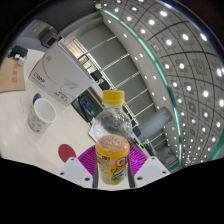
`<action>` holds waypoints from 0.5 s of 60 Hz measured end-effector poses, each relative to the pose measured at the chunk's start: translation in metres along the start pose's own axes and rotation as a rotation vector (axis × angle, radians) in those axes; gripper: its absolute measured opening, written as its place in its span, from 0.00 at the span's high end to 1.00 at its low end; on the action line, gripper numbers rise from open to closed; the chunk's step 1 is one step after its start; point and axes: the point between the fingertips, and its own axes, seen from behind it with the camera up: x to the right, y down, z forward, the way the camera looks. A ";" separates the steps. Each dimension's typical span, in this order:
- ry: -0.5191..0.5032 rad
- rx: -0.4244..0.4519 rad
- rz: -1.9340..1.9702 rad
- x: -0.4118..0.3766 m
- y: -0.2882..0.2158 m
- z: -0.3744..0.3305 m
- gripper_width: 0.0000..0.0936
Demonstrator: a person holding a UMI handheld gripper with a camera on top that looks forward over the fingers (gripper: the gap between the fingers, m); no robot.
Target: Pour water
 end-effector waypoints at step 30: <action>0.248 0.207 -1.179 -0.057 -0.097 0.075 0.56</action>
